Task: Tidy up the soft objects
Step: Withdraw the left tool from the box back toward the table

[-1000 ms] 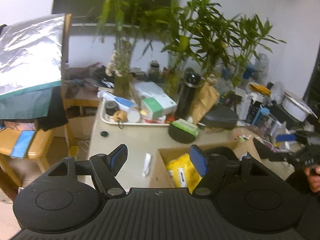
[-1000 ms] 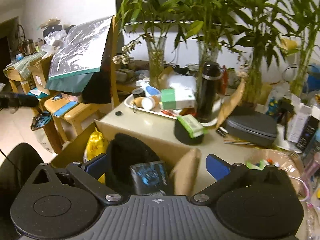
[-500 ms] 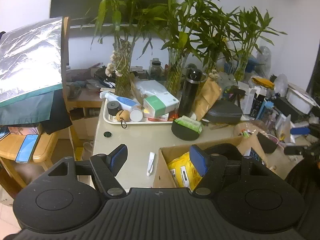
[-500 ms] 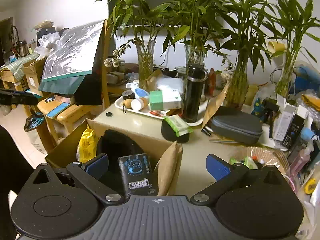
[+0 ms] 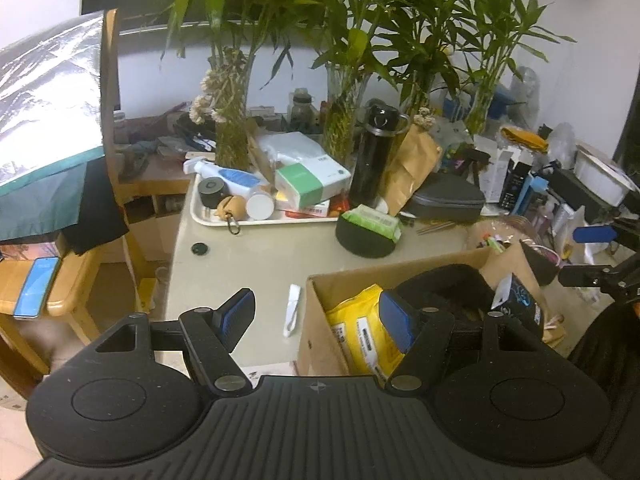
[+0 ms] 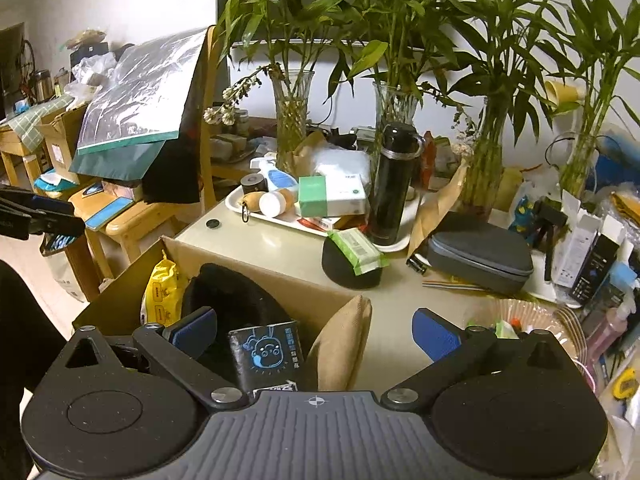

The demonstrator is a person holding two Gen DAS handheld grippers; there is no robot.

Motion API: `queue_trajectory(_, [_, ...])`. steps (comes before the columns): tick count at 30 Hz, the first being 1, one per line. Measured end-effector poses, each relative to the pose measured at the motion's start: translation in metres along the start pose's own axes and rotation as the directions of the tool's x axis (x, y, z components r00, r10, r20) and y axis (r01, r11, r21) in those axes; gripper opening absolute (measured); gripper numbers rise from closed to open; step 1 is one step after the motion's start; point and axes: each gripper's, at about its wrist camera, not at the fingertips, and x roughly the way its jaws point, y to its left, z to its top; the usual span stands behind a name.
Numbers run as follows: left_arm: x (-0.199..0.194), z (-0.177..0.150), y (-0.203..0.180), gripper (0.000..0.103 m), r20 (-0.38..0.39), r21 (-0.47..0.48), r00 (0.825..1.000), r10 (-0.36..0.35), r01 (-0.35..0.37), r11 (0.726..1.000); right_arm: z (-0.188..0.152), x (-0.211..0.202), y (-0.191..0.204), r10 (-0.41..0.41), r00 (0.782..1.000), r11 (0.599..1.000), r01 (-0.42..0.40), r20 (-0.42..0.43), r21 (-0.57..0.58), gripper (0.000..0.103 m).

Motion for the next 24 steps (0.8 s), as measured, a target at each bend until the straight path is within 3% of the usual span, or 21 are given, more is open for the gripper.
queue_trajectory(13, [0.038, 0.020, 0.001, 0.068, 0.002, -0.002, 0.999, -0.042, 0.042, 0.999, 0.003, 0.022, -0.024, -0.047, 0.999, 0.999, 0.047, -0.003, 0.024, 0.103])
queue_trajectory(24, [0.080, 0.033, 0.011, 0.068, 0.009, -0.020, 0.998, -0.060, 0.060, 0.998, 0.015, 0.064, -0.060, -0.041, 0.998, 0.991, 0.034, 0.051, 0.129, 0.103])
